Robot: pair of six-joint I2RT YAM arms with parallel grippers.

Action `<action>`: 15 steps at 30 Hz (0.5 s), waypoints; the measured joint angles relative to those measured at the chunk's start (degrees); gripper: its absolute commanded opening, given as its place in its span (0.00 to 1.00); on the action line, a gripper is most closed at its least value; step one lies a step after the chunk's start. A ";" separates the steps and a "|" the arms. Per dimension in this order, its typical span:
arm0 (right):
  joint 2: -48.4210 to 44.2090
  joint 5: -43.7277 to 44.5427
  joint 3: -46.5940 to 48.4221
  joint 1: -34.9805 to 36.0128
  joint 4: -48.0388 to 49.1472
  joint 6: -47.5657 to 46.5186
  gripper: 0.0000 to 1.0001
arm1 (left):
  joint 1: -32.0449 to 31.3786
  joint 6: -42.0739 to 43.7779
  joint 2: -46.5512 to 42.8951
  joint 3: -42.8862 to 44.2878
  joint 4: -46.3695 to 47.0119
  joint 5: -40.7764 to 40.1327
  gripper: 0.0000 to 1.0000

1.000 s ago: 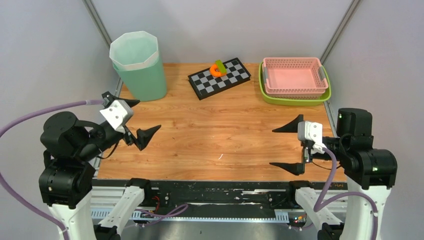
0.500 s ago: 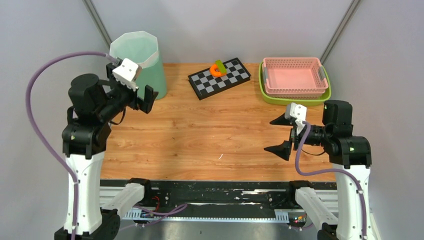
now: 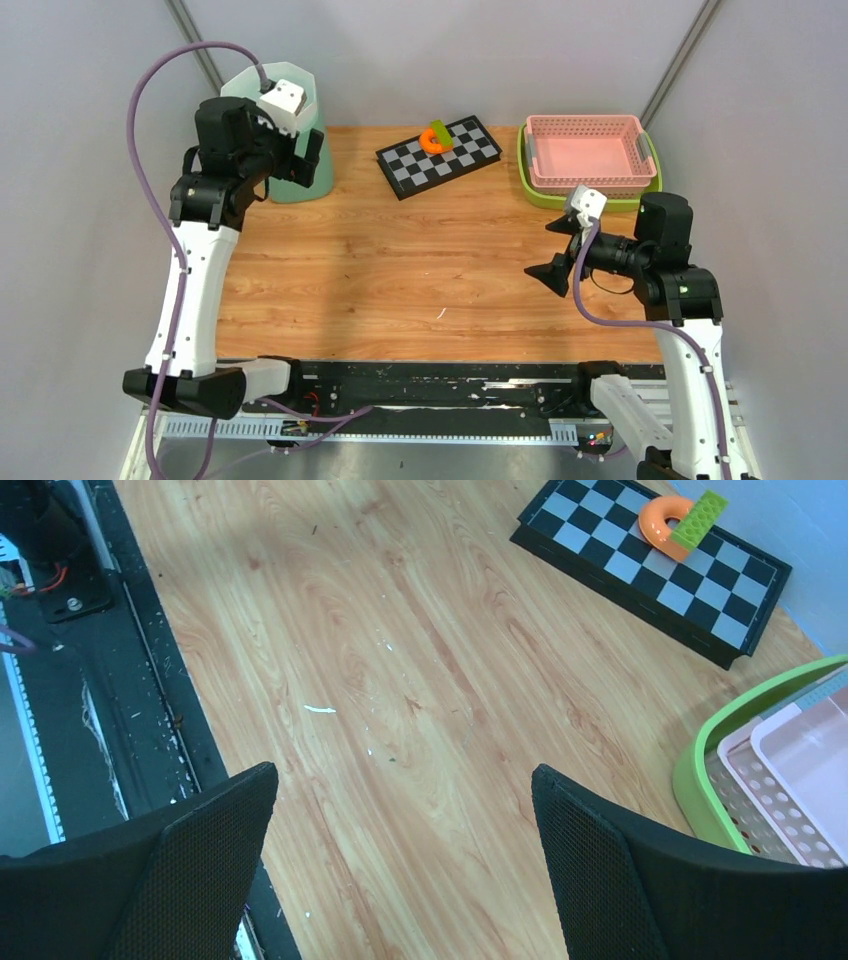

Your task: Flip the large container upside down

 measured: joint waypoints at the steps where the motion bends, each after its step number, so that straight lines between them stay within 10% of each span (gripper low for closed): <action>1: 0.00 0.50 -0.39 0.04 0.81 0.55 0.99 | -0.37 0.20 0.72 0.46 0.07 -1.11 1.00; 15: -0.07 3.63 -2.71 0.37 6.23 4.07 0.99 | -4.50 2.62 11.13 7.96 0.94 -11.23 1.00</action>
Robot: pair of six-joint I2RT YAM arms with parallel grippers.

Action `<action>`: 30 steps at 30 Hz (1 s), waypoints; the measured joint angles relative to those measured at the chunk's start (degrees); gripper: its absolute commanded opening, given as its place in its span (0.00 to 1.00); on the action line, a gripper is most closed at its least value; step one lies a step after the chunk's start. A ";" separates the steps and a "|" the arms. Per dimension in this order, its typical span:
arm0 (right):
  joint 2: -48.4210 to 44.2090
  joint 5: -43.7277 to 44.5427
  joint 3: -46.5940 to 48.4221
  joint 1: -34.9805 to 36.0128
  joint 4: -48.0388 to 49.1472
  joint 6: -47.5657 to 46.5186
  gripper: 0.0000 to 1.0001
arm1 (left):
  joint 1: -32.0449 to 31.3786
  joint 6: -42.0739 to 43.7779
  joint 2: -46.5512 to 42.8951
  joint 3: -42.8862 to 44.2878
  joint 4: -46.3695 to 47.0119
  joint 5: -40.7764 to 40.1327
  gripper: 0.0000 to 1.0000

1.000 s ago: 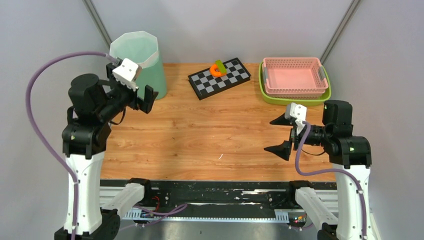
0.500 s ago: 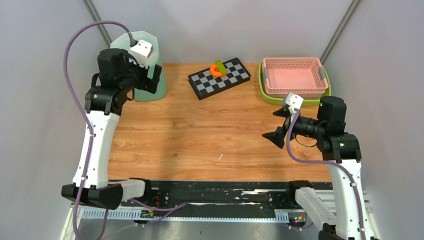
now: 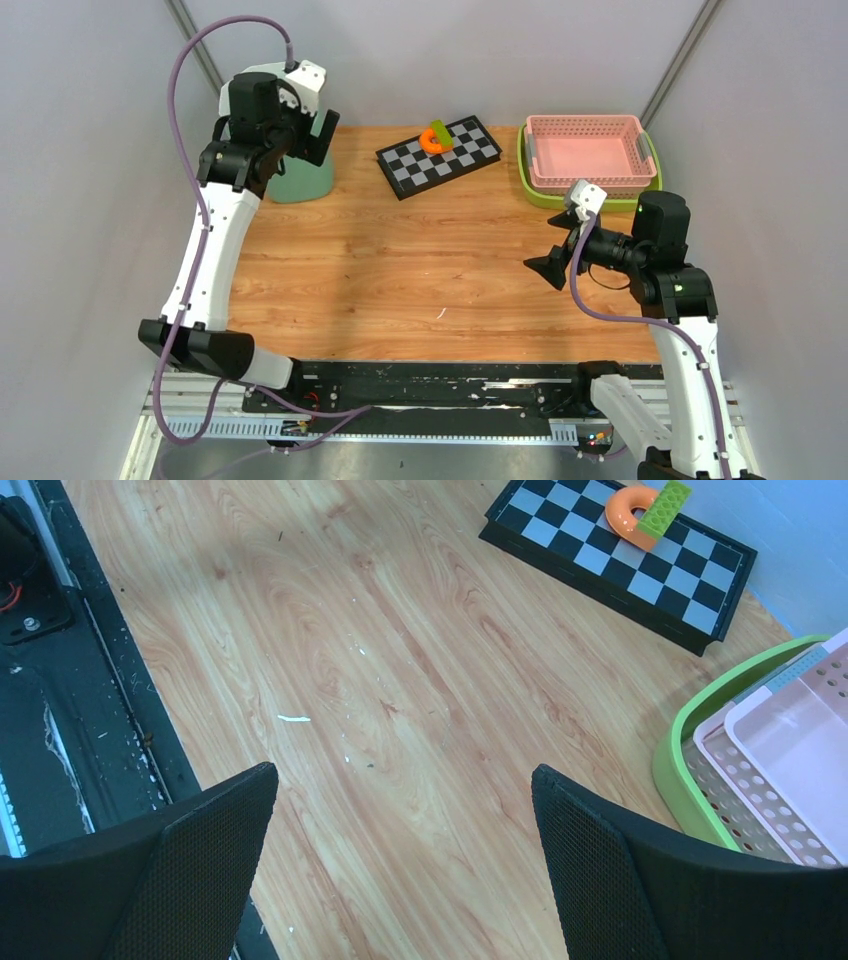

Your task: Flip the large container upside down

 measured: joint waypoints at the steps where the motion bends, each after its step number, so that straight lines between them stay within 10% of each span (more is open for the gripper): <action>1: -0.02 0.15 -0.11 0.02 0.24 0.11 0.99 | 0.00 -0.04 0.55 0.46 0.02 -0.35 1.00; 30: -0.79 1.64 -2.71 0.98 3.85 1.75 0.99 | 0.42 -6.05 14.86 12.04 -0.15 -3.76 0.94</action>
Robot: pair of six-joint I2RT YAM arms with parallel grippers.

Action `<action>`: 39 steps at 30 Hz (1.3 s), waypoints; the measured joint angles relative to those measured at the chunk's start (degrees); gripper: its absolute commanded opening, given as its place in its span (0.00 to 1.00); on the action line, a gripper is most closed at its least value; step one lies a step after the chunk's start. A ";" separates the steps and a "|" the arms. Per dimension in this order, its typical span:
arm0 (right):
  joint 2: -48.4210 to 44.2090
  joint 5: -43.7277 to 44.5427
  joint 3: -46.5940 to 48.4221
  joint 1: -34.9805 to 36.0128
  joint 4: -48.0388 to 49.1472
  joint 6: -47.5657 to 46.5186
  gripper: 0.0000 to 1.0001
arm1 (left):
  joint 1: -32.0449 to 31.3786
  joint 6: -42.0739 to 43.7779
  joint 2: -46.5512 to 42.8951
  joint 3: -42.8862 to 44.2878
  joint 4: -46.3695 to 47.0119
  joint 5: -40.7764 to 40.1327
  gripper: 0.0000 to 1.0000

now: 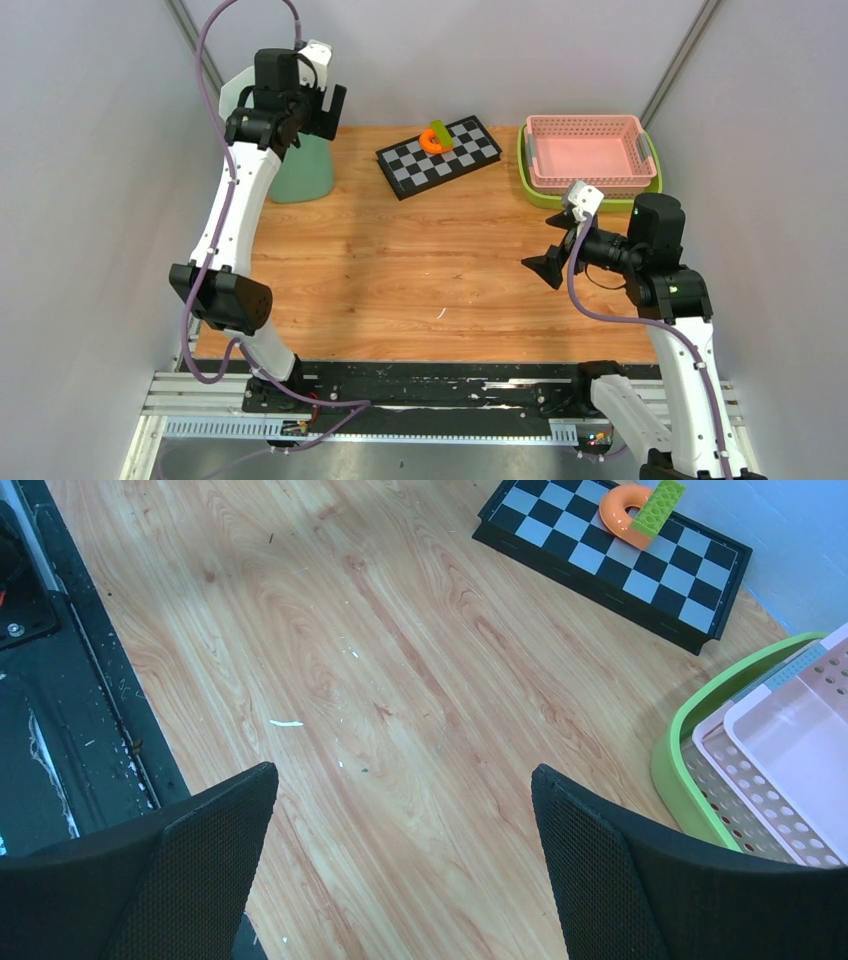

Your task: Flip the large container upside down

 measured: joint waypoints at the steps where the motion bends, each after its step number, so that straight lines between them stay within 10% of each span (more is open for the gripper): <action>1: 0.00 0.02 -0.02 0.09 0.02 0.04 0.99 | 0.31 -0.15 0.81 0.70 0.02 0.20 0.94; 39: 0.90 0.48 -0.92 0.59 1.33 1.25 0.98 | 11.10 1.36 11.82 6.34 3.13 8.76 0.61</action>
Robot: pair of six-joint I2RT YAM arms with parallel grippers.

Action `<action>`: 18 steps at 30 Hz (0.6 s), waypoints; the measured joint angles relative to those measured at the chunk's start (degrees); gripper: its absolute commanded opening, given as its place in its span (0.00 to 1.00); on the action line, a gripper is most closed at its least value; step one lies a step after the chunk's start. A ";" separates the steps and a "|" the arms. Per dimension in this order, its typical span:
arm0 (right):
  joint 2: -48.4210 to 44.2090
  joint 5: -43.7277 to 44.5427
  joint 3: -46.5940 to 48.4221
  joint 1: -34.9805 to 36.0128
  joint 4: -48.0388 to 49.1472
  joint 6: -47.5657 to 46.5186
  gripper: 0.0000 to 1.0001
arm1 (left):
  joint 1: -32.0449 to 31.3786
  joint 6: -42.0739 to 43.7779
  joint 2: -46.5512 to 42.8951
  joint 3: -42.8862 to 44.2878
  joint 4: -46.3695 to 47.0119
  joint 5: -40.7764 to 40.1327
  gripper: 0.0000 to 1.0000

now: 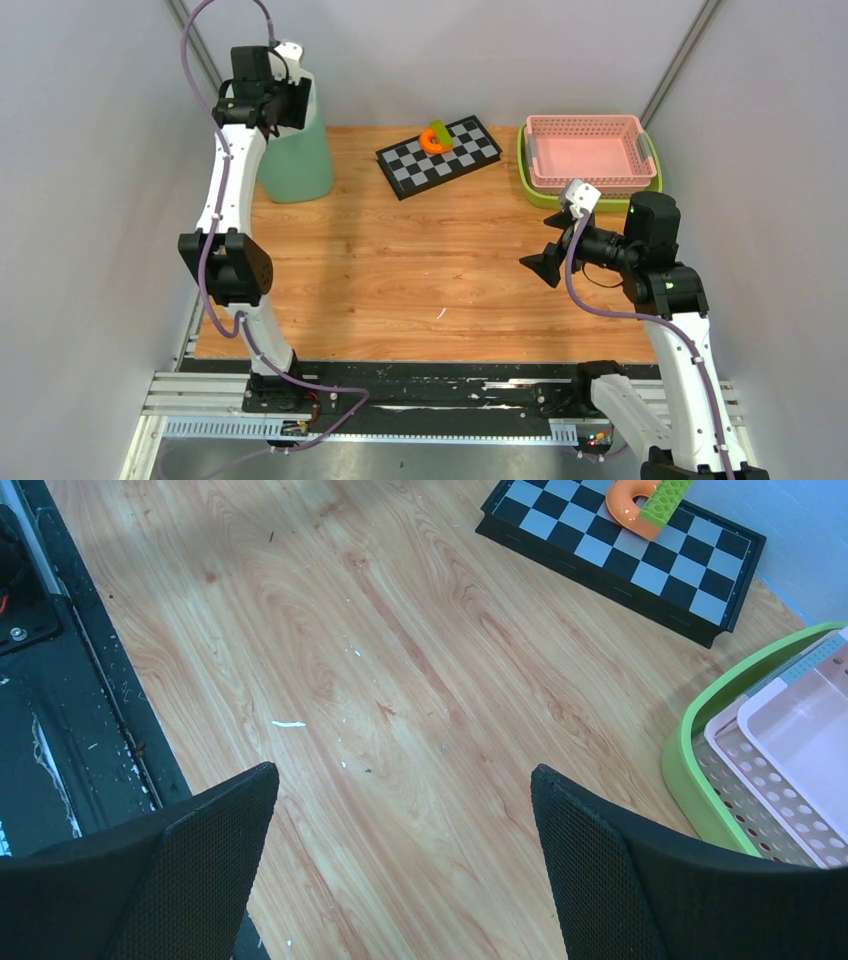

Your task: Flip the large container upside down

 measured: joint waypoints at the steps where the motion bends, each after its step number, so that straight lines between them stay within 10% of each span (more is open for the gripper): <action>1: 0.00 0.07 -0.02 0.02 0.00 -0.02 0.98 | -0.04 0.42 0.22 0.00 0.00 -0.02 0.61; 18: 0.00 0.39 -0.04 0.02 0.02 0.00 0.98 | -0.11 4.55 2.91 0.00 -1.31 1.40 0.45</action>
